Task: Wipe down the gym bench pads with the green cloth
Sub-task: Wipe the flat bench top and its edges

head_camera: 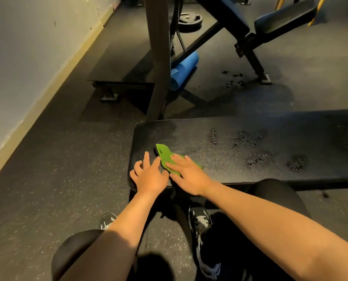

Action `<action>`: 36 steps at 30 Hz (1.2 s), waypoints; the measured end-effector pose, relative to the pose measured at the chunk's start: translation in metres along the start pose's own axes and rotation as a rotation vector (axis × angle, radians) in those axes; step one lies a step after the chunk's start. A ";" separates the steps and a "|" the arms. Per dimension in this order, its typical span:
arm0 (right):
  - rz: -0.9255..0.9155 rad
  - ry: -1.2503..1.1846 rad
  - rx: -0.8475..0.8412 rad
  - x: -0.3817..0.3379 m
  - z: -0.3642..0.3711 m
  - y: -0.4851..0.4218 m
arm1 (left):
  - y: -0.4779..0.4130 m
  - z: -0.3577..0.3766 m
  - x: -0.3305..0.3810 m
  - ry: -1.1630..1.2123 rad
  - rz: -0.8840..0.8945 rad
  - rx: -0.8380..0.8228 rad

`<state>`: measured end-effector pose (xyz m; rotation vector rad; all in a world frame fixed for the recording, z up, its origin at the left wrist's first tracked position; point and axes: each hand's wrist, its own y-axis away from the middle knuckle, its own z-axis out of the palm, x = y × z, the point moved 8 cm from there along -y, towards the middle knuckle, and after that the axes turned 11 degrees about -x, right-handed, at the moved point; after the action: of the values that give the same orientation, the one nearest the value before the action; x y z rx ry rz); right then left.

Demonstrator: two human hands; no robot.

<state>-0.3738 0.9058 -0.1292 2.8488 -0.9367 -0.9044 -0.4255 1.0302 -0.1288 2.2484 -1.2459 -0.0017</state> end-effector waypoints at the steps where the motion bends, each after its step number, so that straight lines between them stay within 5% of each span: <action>1: -0.017 0.029 -0.014 0.005 -0.002 -0.004 | -0.008 -0.004 -0.003 0.014 -0.018 -0.009; 11: 0.412 0.014 0.219 0.086 -0.070 -0.076 | -0.061 -0.021 -0.009 0.243 -0.047 -0.131; 17: 0.019 -0.085 0.026 0.017 -0.026 -0.097 | -0.070 -0.022 -0.007 0.222 -0.104 -0.127; 21: -0.042 -0.044 -0.016 0.038 -0.041 -0.111 | -0.080 -0.026 -0.005 0.210 -0.097 -0.181; 30: 0.495 -0.115 0.227 0.109 -0.085 -0.141 | -0.083 -0.024 -0.003 0.248 -0.073 -0.165; 36: 0.090 -0.051 0.136 0.035 -0.053 -0.167 | -0.090 -0.023 0.002 0.215 -0.112 -0.160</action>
<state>-0.2330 1.0154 -0.1338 2.8782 -1.1655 -0.9437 -0.3485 1.0765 -0.1517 2.1145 -0.9718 0.0929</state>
